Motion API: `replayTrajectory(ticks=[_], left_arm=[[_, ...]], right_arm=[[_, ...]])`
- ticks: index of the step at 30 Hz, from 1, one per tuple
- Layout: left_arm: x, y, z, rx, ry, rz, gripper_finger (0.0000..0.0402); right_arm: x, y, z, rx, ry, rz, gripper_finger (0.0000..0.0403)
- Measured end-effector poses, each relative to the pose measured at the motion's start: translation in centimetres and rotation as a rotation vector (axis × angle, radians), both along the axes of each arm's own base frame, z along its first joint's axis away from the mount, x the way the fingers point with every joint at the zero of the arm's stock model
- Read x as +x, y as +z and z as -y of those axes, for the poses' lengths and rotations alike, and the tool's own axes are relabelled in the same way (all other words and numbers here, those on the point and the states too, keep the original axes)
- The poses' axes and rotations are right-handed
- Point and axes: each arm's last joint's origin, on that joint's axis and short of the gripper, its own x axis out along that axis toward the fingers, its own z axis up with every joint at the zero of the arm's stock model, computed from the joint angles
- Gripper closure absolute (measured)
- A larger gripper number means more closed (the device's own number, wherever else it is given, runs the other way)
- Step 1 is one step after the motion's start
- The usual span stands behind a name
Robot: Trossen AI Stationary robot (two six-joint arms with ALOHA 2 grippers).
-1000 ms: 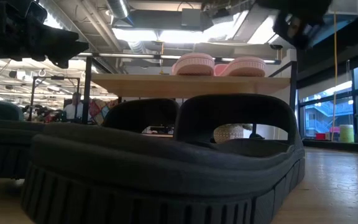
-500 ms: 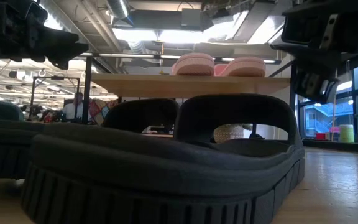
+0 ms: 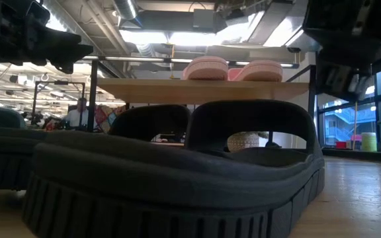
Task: Pick and place slides into the shelf
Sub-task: Put the left green slide under the shelf
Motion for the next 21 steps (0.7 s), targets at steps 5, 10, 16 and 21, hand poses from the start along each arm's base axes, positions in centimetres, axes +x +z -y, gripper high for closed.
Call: replayTrajectory(ticks=[5,10,16,21], left_arm=[[0.0,0.3,0.2,-0.074,-0.072,0.026,0.0204],[-0.2,1.2,0.5,-0.042,-0.159,0.114,0.0204],[-0.6,2.9,1.0,0.01,-0.204,0.208,0.0204],[-0.7,3.2,1.3,0.043,-0.23,0.227,0.0204]], right_arm=[[-0.5,-0.1,-0.9,0.035,0.033,-0.025,0.0246],[-0.9,0.0,-1.5,-0.064,0.05,0.028,0.0246],[-0.9,0.0,-1.5,-0.144,0.024,0.068,0.0246],[-0.8,0.1,-1.4,-0.333,0.087,0.166,0.0246]])
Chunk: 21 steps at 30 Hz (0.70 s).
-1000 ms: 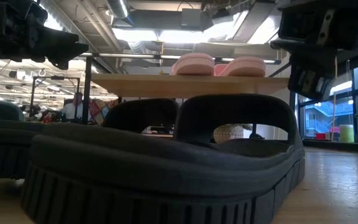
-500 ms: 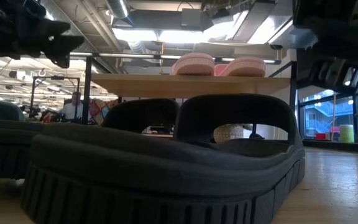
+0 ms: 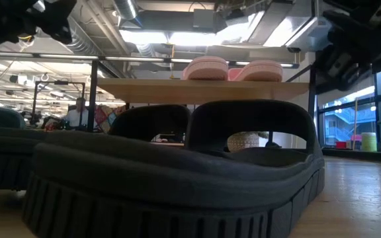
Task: Pick and place slides into the shelf
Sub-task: Put the left green slide under the shelf
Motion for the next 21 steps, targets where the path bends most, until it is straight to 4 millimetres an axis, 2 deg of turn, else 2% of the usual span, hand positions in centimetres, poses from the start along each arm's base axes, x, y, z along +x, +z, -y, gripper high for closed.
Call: replayTrajectory(ticks=[3,6,11,16,21], left_arm=[[0.0,0.0,0.1,0.0,-0.013,-0.005,0.0204],[0.0,-0.1,0.2,-0.004,-0.011,-0.013,0.0204],[0.1,-0.1,0.2,-0.018,0.013,-0.018,0.0204],[0.1,-0.2,0.1,-0.029,0.053,-0.026,0.0204],[0.2,-0.3,-0.1,-0.031,0.118,-0.035,0.0204]], right_arm=[[0.0,0.3,1.0,-0.007,0.045,0.025,0.0246],[-0.6,1.5,2.4,-0.032,0.04,0.112,0.0246],[-3.1,2.5,4.6,-0.097,0.009,0.249,0.0246],[-6.0,2.1,6.5,-0.108,-0.018,0.313,0.0246],[-7.8,1.4,7.9,-0.232,-0.054,0.381,0.0246]])
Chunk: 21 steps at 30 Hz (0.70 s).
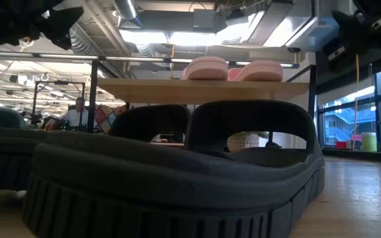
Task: Pick and place slides into the shelf
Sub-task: Put the left green slide under the shelf
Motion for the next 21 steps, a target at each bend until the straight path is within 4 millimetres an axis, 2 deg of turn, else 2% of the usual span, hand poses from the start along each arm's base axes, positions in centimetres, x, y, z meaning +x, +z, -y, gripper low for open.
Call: replayTrajectory(ticks=[3,10,16,21], left_arm=[[0.0,-0.2,-0.1,-0.006,0.023,-0.017,0.0204],[0.1,-0.4,-0.3,-0.023,0.089,-0.043,0.0204],[0.2,-0.7,-0.5,-0.043,0.179,-0.073,0.0204],[0.2,-0.8,-0.5,-0.043,0.181,-0.085,0.0204]], right_arm=[[-0.5,-0.1,0.8,-0.112,-0.045,0.017,0.0246],[-1.4,0.2,3.3,-0.315,-0.201,-0.06,0.0246],[-2.7,1.1,4.5,-0.361,-0.216,0.045,0.0246],[-3.7,0.8,5.4,-0.361,-0.303,0.012,0.0246]])
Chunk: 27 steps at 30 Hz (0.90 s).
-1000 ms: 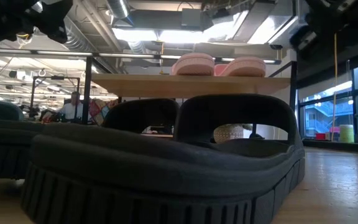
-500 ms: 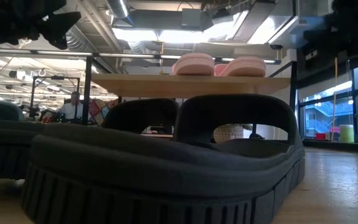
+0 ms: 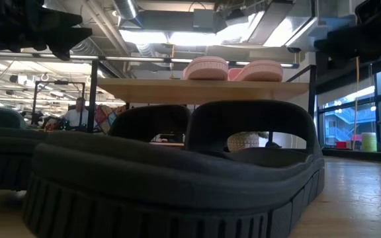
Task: Pick and place slides into the shelf
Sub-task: Put the left green slide under the shelf
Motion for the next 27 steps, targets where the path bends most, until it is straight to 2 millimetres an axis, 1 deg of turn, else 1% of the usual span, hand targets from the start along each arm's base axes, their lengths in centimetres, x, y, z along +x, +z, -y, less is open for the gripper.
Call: replayTrajectory(ticks=[7,15,18,21,27], left_arm=[[0.0,0.0,0.0,0.0,-0.001,0.0,0.0204],[0.0,0.0,0.0,0.0,0.0,0.0,0.0204],[0.0,0.0,-0.1,-0.007,0.036,0.0,0.0204],[0.0,0.0,-0.2,-0.012,0.061,0.001,0.0204],[-0.1,0.4,-0.1,-0.014,0.041,0.045,0.0204]], right_arm=[[-1.1,0.2,0.9,-0.034,-0.124,0.053,0.0246],[-1.2,-0.5,2.2,-0.083,-0.283,-0.027,0.0246],[-1.4,-0.7,2.6,-0.121,-0.344,-0.057,0.0246],[-1.4,-0.5,2.8,-0.133,-0.37,-0.04,0.0246],[-1.4,-0.1,2.9,-0.189,-0.386,-0.002,0.0246]])
